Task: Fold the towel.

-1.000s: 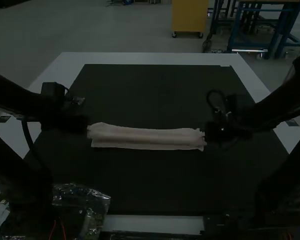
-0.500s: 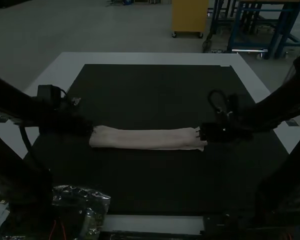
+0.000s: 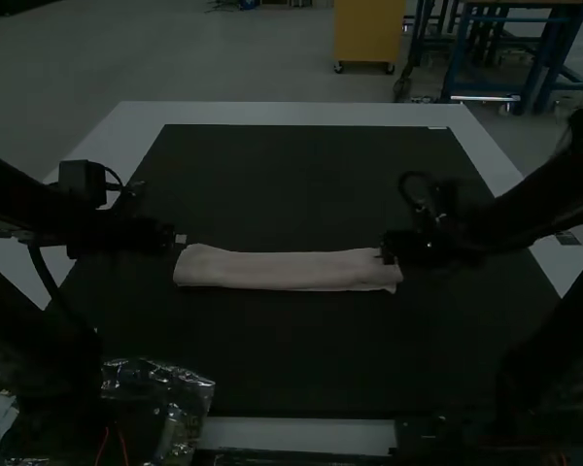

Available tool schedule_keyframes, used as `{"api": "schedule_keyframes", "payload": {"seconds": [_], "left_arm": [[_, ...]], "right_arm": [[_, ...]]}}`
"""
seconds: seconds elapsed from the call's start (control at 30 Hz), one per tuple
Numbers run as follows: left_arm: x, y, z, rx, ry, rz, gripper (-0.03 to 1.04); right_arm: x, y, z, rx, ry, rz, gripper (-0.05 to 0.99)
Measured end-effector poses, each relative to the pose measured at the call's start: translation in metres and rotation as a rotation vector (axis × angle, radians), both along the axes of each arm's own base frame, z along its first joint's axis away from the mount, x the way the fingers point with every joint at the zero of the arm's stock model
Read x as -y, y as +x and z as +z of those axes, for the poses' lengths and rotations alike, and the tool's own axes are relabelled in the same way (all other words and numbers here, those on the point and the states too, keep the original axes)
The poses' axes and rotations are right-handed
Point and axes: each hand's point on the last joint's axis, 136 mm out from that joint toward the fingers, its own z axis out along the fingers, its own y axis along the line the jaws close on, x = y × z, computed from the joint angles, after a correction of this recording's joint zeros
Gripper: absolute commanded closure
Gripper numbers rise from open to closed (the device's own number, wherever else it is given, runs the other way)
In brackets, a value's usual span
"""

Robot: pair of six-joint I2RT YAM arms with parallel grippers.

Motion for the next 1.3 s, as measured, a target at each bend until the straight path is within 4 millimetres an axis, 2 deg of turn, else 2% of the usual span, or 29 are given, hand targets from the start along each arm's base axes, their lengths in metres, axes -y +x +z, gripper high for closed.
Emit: {"api": "schedule_keyframes", "payload": {"seconds": [0.33, 0.4, 0.43, 0.5, 0.57, 0.7, 0.87, 0.97, 1.1, 1.17, 1.3], "left_arm": [[0.001, 0.001, 0.005, 0.013, -0.016, 0.007, 0.04], [0.001, 0.002, 0.010, 0.027, -0.017, 0.007, 0.04], [0.001, 0.002, 0.011, 0.031, -0.017, 0.007, 0.04], [0.001, 0.002, 0.011, 0.030, -0.018, 0.008, 0.04], [0.001, 0.002, 0.012, 0.032, -0.019, 0.009, 0.04], [0.001, 0.003, 0.012, 0.036, -0.021, 0.011, 0.04], [0.001, 0.003, 0.013, 0.037, -0.021, 0.011, 0.04], [0.001, 0.005, 0.014, 0.046, -0.019, 0.011, 0.04], [0.000, 0.008, 0.018, 0.065, -0.015, 0.012, 0.04], [0.000, 0.009, 0.019, 0.071, -0.014, 0.012, 0.04], [-0.001, 0.009, 0.019, 0.076, -0.009, 0.015, 0.04]], "right_arm": [[-0.004, 0.005, -0.023, -0.035, -0.016, 0.006, 0.03], [-0.006, 0.005, -0.028, -0.042, -0.022, 0.010, 0.07], [-0.006, 0.007, -0.028, -0.040, -0.026, 0.007, 0.16], [-0.007, 0.009, -0.029, -0.040, -0.028, 0.008, 0.47], [-0.011, 0.008, -0.032, -0.048, -0.025, 0.023, 0.96], [-0.020, 0.004, -0.033, -0.064, 0.002, 0.049, 0.96], [-0.014, 0.004, -0.027, -0.081, 0.018, 0.035, 0.96], [-0.005, 0.009, -0.010, -0.070, 0.030, 0.008, 0.96], [-0.001, 0.028, 0.027, 0.010, 0.057, -0.008, 0.96], [-0.005, 0.034, 0.042, 0.041, 0.078, -0.002, 0.96], [-0.023, 0.033, 0.050, 0.038, 0.110, 0.025, 0.96]]}}
